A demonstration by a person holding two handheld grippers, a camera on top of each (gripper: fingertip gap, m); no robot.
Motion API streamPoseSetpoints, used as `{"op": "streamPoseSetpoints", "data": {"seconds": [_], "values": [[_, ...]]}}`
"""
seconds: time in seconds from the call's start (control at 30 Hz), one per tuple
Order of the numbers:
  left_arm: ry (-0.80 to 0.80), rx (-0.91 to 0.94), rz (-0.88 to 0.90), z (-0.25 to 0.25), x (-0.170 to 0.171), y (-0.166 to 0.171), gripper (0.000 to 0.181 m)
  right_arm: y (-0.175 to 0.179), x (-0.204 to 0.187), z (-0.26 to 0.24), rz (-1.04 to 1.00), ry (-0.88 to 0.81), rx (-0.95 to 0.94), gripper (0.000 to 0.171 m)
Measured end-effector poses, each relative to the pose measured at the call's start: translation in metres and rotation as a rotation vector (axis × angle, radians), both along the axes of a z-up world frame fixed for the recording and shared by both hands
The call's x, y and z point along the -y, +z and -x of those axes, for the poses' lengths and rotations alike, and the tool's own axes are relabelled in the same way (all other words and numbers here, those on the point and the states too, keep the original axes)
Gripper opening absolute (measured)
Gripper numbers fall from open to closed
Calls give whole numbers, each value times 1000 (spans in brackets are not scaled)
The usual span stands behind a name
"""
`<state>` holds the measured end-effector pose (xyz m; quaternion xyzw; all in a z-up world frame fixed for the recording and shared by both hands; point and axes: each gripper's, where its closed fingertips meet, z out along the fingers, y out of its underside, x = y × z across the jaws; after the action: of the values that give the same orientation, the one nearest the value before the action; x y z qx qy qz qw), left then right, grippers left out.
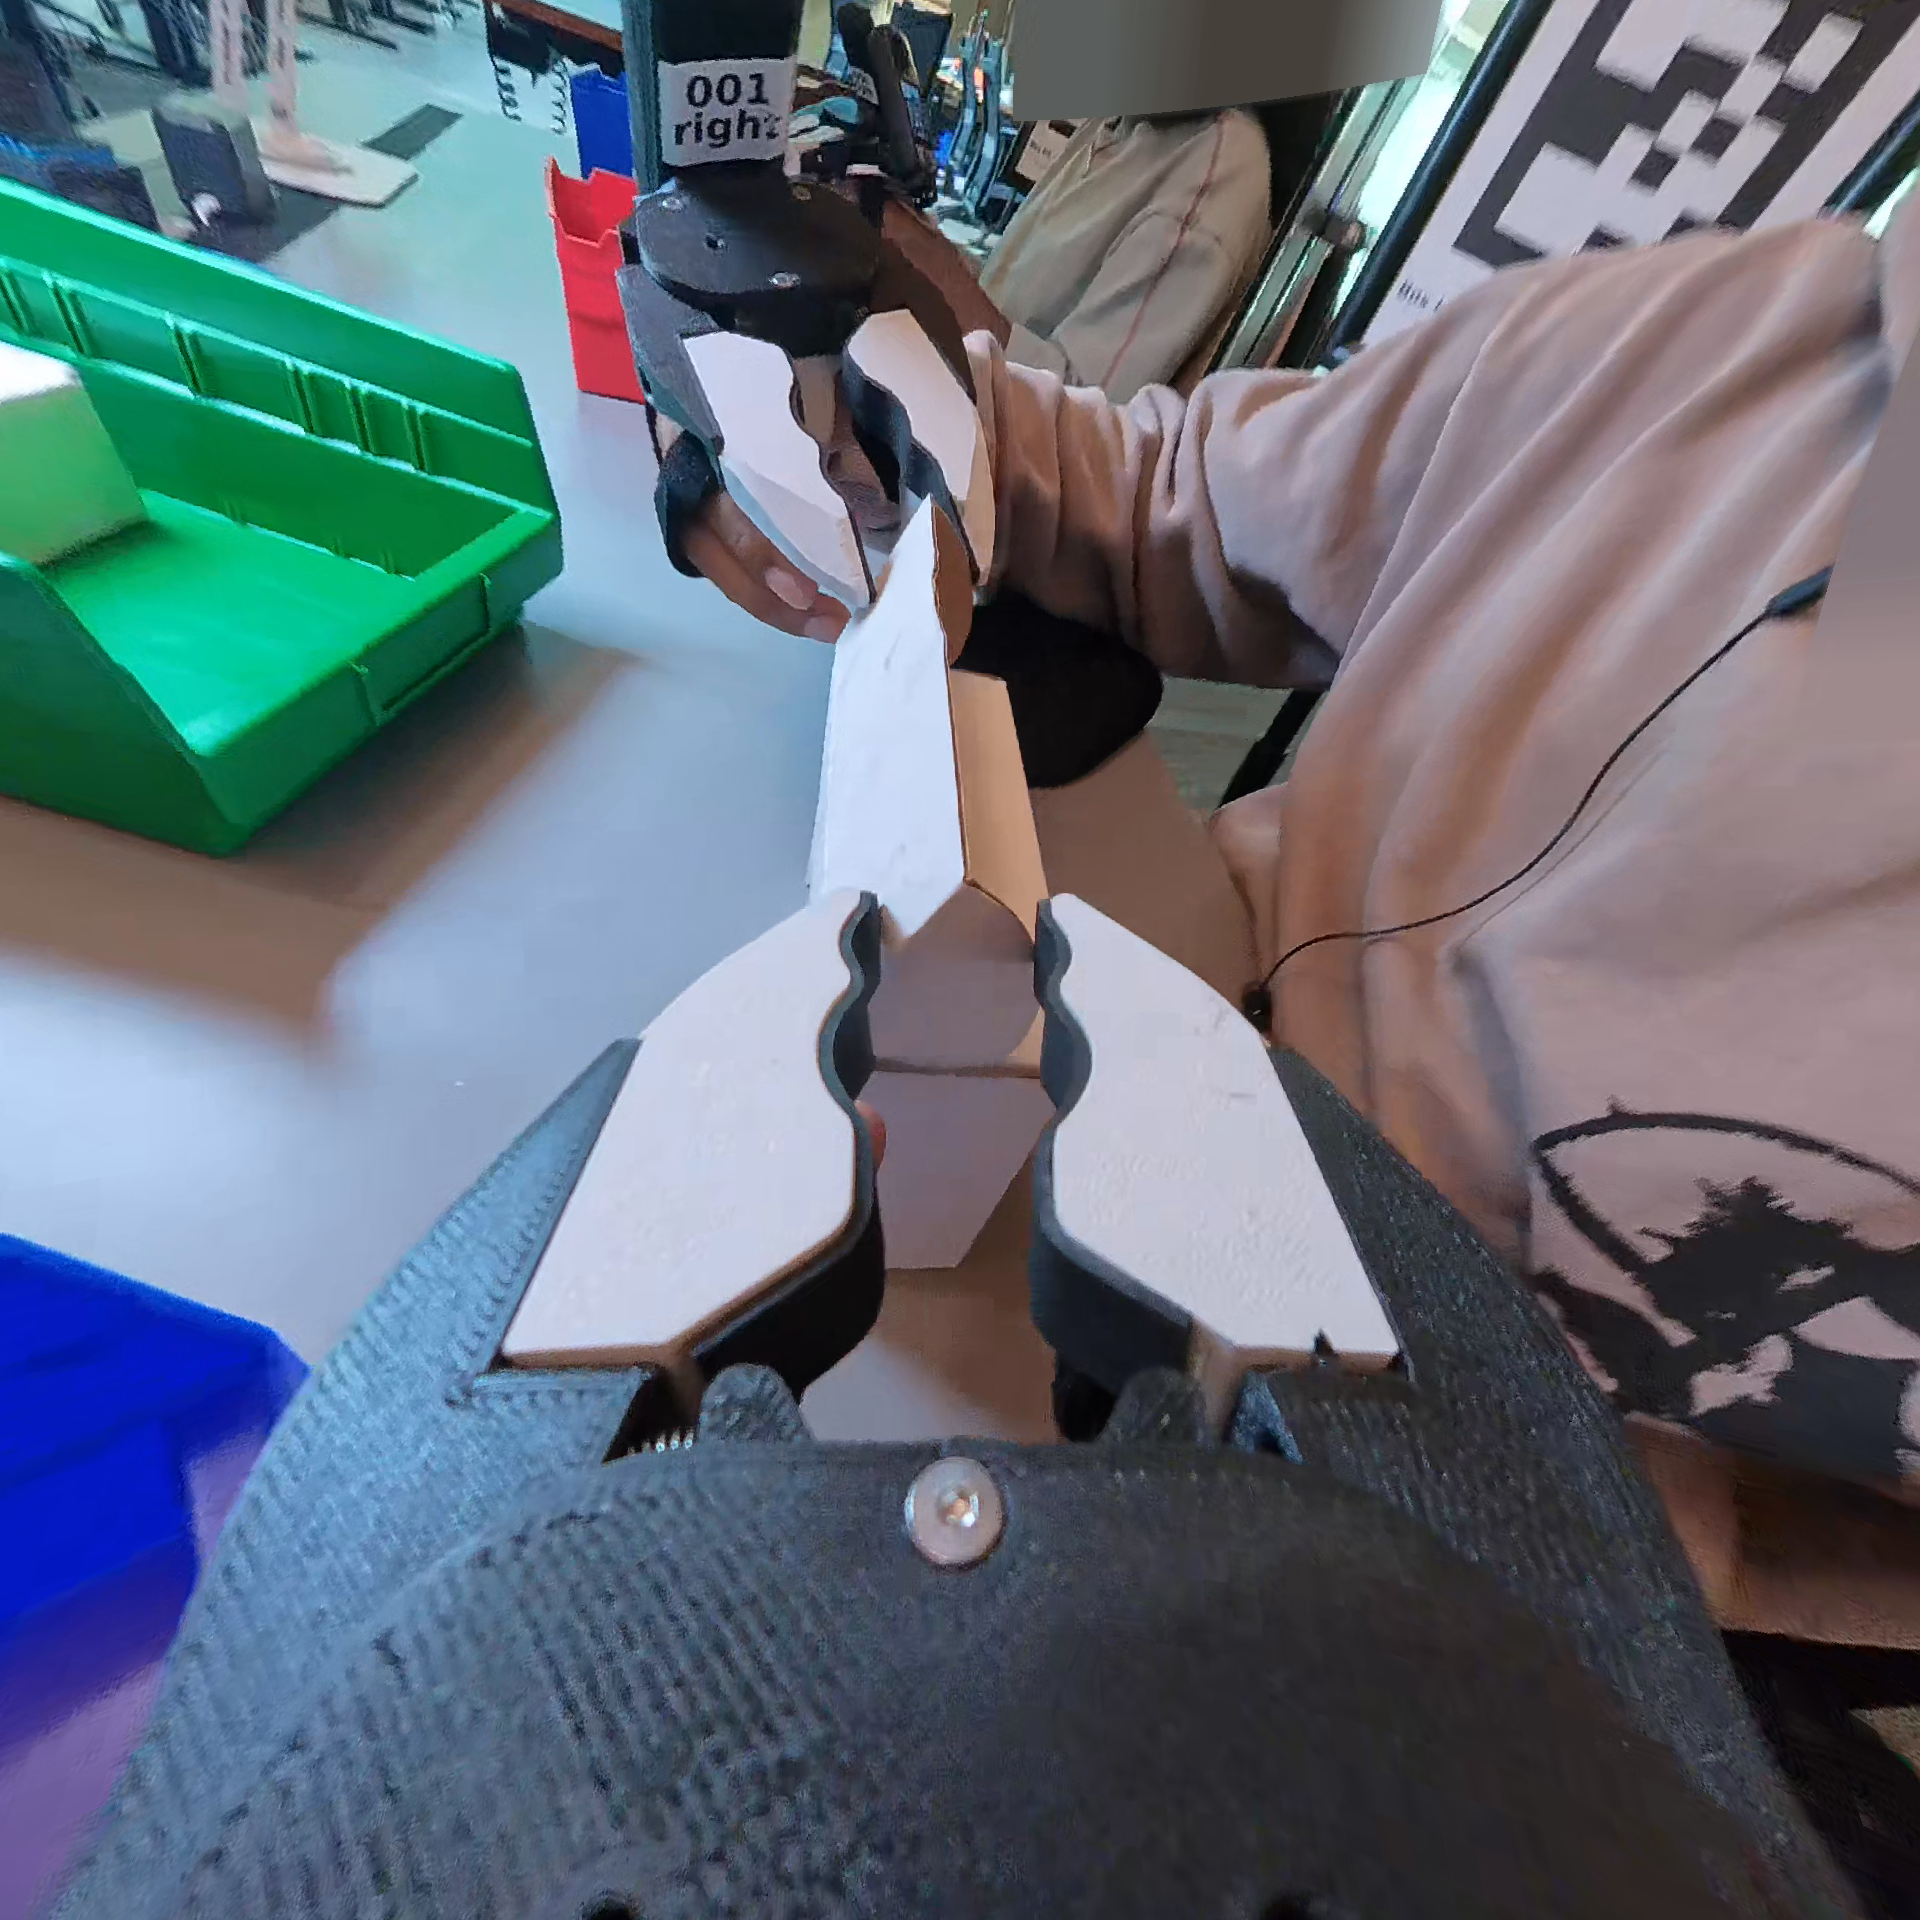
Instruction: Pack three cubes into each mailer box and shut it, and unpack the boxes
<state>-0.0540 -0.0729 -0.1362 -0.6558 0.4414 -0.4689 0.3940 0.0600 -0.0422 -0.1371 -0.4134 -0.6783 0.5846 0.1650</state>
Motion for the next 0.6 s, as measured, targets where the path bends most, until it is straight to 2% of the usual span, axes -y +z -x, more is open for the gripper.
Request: {"op": "streamPoseSetpoints", "data": {"seconds": [0.1, 0.23, 0.3, 0.4, 0.5, 0.6], "values": [[30, -51, -128, -2, 7, -3, 28, -3, 2, -1, -45, -10, 4, 31], [94, -174, -389, -5, 20, -11, 30, -9, 5, -2, -135, -49, 9, 33], [125, -241, -486, -6, 26, -15, 37, -13, 6, -2, -172, -88, 5, 35], [166, -337, -554, -4, 32, -18, 50, -14, 7, -5, -256, -149, -15, 42], [233, -294, -587, -4, 37, -3, 51, 2, 10, -8, -347, -236, -101, 49], [265, -392, -656, -5, 39, -8, 52, 11, 16, -8, -538, -337, -178, 50]]}}
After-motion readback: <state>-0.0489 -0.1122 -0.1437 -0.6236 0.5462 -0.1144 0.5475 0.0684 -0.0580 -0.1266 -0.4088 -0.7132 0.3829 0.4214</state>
